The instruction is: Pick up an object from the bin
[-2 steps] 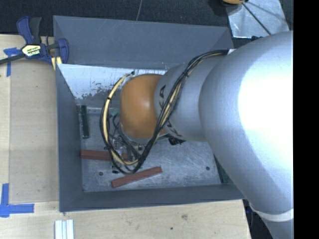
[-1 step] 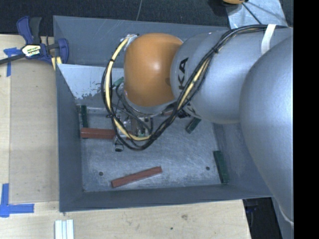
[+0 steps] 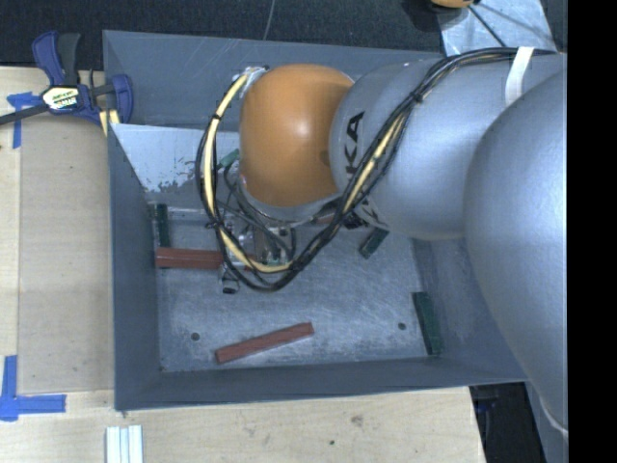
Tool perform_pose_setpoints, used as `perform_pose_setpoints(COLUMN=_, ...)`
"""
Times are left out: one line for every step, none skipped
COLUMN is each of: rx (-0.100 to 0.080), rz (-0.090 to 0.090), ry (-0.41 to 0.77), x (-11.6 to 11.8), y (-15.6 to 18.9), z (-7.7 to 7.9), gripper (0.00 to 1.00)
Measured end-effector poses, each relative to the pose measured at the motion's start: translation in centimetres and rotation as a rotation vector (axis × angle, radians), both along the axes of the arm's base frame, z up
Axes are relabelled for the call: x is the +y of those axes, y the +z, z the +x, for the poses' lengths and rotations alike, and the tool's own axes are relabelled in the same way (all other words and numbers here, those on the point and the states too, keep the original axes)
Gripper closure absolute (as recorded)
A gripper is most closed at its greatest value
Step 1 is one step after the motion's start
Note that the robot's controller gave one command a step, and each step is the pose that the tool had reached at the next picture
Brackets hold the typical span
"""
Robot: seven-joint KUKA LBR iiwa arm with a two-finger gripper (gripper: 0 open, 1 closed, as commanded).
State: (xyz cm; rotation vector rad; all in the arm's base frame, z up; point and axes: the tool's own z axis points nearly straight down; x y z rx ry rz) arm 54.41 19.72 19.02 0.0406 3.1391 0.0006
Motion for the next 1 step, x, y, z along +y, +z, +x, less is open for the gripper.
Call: perform_pose_setpoints(rx=-0.005, rz=-0.001, ry=0.346, x=-6.9, y=13.98, z=-5.52, gripper=1.0)
